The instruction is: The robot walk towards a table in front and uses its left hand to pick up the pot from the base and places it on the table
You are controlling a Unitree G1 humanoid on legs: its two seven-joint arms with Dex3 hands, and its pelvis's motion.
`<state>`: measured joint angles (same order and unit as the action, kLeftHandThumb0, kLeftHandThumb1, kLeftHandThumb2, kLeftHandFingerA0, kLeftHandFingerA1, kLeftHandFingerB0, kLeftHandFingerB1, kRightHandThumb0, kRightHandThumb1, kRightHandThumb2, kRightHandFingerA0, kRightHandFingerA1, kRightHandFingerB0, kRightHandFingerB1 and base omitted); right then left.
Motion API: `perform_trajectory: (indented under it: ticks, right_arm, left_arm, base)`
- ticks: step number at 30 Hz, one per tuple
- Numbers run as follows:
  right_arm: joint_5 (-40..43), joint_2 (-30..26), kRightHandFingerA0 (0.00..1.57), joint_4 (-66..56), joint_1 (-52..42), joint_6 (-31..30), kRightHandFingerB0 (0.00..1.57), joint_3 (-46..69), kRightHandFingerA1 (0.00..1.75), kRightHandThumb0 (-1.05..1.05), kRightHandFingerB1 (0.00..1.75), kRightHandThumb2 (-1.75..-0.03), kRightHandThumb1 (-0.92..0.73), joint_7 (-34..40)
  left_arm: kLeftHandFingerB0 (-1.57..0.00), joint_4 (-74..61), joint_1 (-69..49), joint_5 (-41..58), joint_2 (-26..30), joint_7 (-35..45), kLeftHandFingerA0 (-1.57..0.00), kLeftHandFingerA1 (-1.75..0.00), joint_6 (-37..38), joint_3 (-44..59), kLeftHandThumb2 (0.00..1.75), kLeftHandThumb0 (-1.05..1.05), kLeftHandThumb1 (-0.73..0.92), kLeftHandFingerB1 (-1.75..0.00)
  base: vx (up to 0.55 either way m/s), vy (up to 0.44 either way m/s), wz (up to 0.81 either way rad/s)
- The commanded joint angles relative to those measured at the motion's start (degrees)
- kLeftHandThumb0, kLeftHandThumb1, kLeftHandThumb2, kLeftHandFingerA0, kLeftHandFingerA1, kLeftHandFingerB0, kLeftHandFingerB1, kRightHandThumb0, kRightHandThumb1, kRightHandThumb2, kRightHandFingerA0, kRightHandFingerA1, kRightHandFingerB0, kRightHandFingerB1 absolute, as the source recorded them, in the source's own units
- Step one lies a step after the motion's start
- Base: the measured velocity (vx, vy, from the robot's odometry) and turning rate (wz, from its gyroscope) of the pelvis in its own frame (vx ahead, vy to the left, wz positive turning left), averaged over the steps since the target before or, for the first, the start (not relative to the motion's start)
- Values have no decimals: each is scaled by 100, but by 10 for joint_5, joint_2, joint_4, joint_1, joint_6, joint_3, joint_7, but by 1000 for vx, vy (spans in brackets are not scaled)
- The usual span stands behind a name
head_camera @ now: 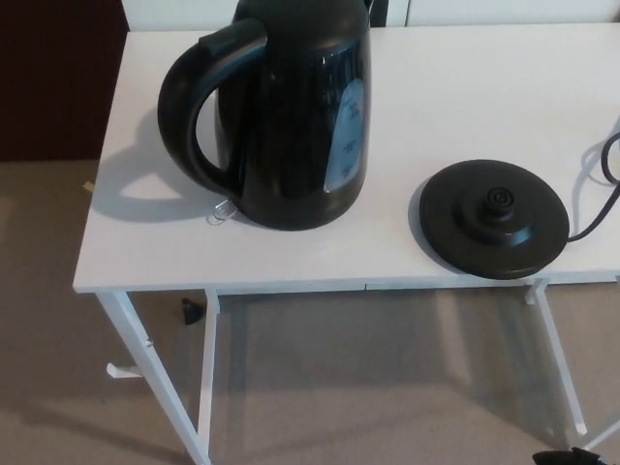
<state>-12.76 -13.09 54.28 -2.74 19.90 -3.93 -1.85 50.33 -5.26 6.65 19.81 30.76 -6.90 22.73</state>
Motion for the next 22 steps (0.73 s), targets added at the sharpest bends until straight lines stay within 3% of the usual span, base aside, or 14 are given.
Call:
perform_trajectory:
  ticks: [1,7,22]
  right_arm:
    - [26,-9,41,-4,-9,25,31,30,45,-51,38,-60,-73,25]
    - [23,-11,41,-20,-7,14,30,33,46,-52,38,-61,-73,21]
    - [27,-6,41,-17,-7,17,30,50,47,-49,38,-61,-72,18]
  left_arm:
    - [0,56,-18,-110,14,-48,0,-15,202,-111,98,-79,65,-13]
    - [0,70,-18,-103,19,-57,0,-11,219,-137,100,-86,67,-7]
    - [0,114,2,-122,41,-108,0,-16,265,-211,97,-82,63,-11]
  base:
    - [0,0,0]
    - [0,0,0]
    - [0,0,0]
